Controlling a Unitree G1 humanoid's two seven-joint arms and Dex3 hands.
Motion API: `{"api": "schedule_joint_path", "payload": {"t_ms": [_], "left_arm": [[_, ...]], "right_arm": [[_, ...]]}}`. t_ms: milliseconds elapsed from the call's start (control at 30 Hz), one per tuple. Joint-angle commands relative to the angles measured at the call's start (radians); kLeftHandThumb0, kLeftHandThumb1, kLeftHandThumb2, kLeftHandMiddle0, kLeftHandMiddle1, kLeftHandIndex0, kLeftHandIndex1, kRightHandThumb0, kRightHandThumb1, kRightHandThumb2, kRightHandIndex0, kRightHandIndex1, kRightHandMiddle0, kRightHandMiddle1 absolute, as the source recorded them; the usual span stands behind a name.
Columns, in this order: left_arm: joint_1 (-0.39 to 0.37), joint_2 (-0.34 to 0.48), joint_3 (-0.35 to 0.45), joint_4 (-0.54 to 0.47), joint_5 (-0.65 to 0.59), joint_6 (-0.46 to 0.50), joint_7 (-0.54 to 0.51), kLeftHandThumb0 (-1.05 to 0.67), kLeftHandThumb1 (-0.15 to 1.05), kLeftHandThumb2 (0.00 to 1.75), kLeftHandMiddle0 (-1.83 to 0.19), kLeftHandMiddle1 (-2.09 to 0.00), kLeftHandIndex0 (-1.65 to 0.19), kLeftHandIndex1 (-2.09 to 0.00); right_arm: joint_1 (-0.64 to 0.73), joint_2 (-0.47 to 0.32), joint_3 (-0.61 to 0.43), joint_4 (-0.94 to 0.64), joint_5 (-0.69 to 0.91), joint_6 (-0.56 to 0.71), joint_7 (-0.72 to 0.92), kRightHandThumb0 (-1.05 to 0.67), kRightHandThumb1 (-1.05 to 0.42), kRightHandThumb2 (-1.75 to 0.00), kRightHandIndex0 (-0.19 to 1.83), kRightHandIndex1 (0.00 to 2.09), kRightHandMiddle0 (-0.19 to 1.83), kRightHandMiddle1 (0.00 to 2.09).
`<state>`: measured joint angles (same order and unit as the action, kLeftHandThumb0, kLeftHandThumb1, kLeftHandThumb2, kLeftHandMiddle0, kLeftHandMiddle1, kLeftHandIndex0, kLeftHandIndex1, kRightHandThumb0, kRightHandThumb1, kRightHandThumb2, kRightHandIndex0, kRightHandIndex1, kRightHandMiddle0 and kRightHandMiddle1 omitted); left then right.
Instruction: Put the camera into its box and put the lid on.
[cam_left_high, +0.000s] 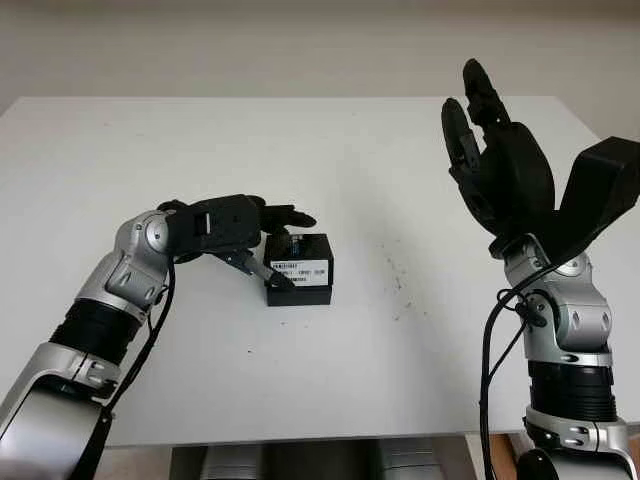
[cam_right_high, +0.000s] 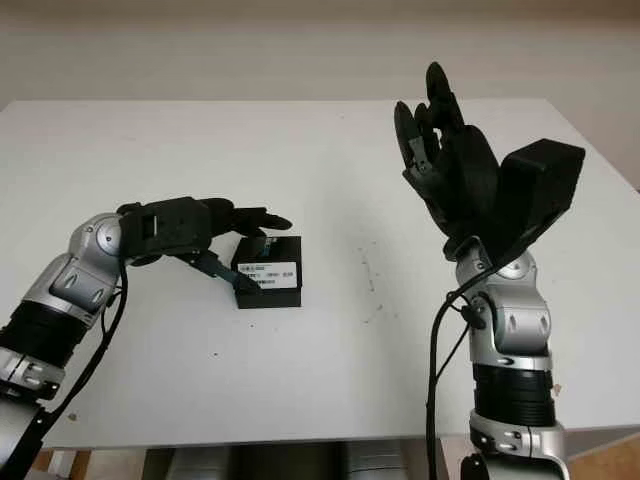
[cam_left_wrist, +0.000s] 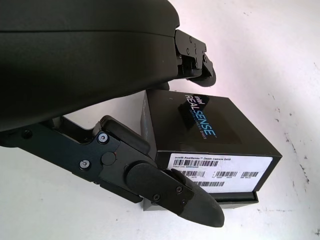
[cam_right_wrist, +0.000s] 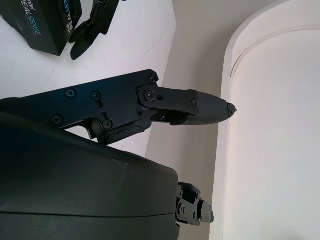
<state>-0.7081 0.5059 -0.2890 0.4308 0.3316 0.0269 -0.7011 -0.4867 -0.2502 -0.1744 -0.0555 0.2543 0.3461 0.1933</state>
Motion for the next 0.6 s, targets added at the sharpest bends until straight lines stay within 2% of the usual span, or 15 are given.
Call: {"api": "schedule_joint_path", "payload": {"t_ms": [0, 200, 400, 567], "left_arm": [[0.018, -0.009, 0.007, -0.006, -0.012, -0.005, 0.011, -0.68, 0.85, 0.05, 0.03, -0.95, -0.09, -0.48], [0.039, -0.011, 0.013, -0.015, -0.031, -0.026, 0.039, -0.60, 0.94, 0.06, 0.01, -1.08, 0.07, -0.96], [0.054, -0.015, 0.018, -0.023, -0.037, -0.036, 0.068, -0.48, 0.96, 0.06, -0.07, -1.08, 0.04, -1.11], [0.070, -0.025, 0.030, -0.023, -0.052, -0.052, 0.098, -0.35, 1.01, 0.06, -0.12, -1.17, -0.01, -1.26]], "right_arm": [[-0.006, -0.015, -0.008, -0.013, -0.002, -0.005, 0.003, -0.57, -1.05, -0.47, -0.17, 0.05, -0.12, 0.05], [-0.008, -0.013, -0.011, -0.015, 0.001, 0.000, -0.001, -0.57, -1.05, -0.46, -0.16, 0.05, -0.13, 0.05], [-0.009, -0.012, -0.014, -0.021, 0.007, 0.013, -0.010, -0.56, -1.05, -0.47, -0.16, 0.05, -0.12, 0.05], [-0.007, -0.015, -0.011, -0.018, 0.002, 0.007, -0.005, -0.56, -1.05, -0.47, -0.16, 0.05, -0.12, 0.05]]}}
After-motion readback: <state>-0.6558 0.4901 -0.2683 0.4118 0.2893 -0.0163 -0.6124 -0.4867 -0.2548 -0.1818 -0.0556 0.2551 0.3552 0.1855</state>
